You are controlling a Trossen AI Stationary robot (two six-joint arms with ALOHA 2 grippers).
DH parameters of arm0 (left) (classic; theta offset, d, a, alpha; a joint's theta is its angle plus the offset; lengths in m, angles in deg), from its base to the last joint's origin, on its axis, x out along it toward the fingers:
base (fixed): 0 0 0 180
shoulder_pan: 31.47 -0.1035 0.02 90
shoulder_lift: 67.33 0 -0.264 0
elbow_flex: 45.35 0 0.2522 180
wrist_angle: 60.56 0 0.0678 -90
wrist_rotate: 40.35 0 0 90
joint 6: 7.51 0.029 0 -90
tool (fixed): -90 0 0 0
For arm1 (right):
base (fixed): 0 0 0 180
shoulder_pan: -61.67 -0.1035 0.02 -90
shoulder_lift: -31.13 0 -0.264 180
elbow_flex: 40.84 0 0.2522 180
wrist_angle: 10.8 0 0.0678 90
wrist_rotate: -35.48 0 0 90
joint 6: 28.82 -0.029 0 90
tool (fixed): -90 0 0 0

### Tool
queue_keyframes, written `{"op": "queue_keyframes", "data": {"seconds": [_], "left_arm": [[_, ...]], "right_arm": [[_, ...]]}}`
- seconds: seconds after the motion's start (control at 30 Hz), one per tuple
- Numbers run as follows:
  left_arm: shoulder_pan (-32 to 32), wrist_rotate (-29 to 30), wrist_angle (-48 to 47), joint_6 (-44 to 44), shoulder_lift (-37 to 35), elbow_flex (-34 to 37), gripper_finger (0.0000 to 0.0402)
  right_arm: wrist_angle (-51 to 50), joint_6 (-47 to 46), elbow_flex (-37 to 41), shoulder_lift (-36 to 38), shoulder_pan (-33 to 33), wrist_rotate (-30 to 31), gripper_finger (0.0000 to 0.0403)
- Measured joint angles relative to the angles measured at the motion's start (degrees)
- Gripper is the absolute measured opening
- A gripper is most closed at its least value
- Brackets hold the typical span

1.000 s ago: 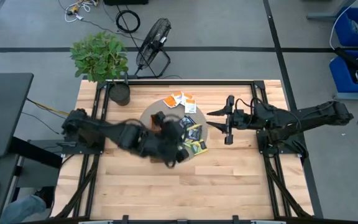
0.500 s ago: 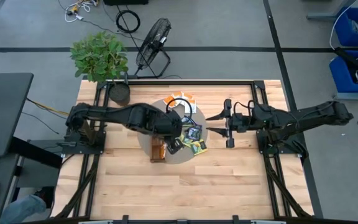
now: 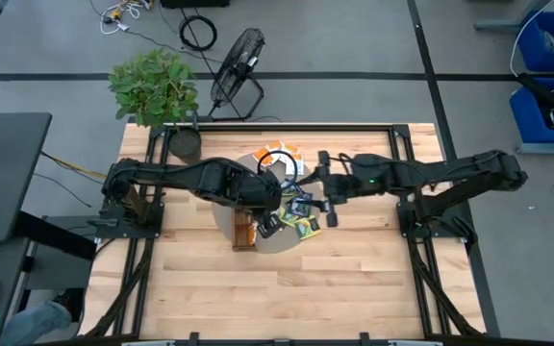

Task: Pick & Place Tea
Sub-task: Put the yellow tea bag into the middle section of the wooden organizer

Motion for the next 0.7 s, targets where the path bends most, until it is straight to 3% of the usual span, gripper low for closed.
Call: {"op": "queue_keyframes", "data": {"seconds": [0.2, 0.43, 0.7], "left_arm": [[0.1, 0.0, -0.6, 1.3, 0.0, 0.0, 0.0001], [0.5, 0.0, -1.5, 3.0, 0.0, 0.0, 0.0001], [0.7, 1.5, -2.3, 3.5, 0.0, 0.0, 0.0001]], "right_arm": [[-2.8, 0.1, -4.0, -6.2, 1.0, -2.4, 0.0204], [-1.2, 0.9, -5.0, -8.0, 1.1, -2.5, 0.0198], [-1.2, 1.7, -5.0, -8.0, 1.1, -2.5, 0.0131]]}}
